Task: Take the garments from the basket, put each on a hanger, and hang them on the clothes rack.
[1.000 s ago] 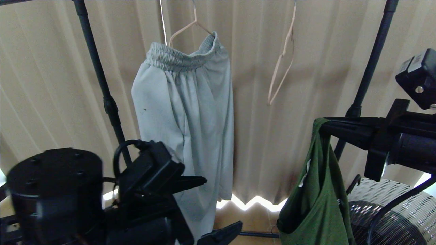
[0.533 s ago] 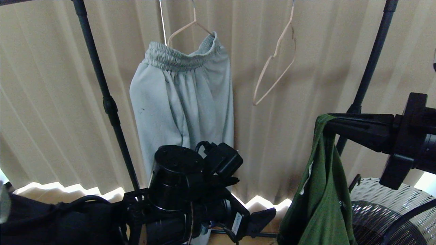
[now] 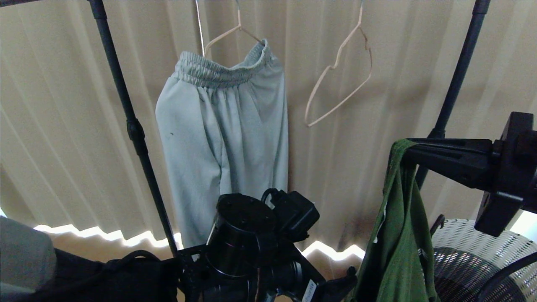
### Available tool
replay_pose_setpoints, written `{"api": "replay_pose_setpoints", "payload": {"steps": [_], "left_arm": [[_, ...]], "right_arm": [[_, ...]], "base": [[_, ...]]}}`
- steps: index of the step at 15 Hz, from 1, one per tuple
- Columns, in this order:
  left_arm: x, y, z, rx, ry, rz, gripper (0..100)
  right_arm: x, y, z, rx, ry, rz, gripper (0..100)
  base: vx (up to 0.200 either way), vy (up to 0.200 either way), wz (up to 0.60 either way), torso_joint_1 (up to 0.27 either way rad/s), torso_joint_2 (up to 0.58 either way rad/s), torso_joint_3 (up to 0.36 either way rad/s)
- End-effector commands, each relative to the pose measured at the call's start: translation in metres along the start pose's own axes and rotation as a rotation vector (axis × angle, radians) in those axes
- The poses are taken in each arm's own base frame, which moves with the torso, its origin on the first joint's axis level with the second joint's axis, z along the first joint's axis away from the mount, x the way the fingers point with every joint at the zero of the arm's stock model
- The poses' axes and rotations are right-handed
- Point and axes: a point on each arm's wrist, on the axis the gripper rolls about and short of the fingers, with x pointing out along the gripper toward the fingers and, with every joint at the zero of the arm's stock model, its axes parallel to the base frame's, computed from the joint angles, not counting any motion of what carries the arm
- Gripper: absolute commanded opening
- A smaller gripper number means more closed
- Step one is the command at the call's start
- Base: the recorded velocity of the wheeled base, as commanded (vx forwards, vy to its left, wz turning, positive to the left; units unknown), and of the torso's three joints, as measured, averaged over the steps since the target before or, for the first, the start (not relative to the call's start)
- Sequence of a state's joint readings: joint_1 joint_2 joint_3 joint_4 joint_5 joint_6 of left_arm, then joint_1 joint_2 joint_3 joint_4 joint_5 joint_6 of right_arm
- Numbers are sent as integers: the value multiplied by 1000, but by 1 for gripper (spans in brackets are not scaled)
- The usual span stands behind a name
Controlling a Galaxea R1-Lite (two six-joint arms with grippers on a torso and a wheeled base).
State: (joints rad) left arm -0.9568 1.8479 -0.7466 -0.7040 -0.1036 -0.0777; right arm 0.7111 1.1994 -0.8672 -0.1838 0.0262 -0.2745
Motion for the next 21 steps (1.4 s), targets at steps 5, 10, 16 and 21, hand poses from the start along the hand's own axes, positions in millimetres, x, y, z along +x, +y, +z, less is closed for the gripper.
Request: {"api": "replay_pose_setpoints", "payload": {"steps": [5, 10, 16, 21], "left_arm": [[-19, -9, 11, 15, -53, -22, 100], [-11, -8, 15, 15, -63, -25, 100], [27, -1, -2, 10, 14, 80, 100], [8, -1, -13, 44, 48, 84, 0]], "right_arm": [[4, -1, 3, -1, -31, -7, 0], [4, -1, 4, -1, -36, -6, 0], [1, -2, 8, -2, -61, -15, 0], [0, -2, 8, -2, -61, -18, 0]], "base": [[0, 0, 0, 0, 0, 0], [0, 0, 0, 0, 0, 0], [0, 0, 0, 0, 0, 0], [0, 0, 0, 0, 0, 0]]}}
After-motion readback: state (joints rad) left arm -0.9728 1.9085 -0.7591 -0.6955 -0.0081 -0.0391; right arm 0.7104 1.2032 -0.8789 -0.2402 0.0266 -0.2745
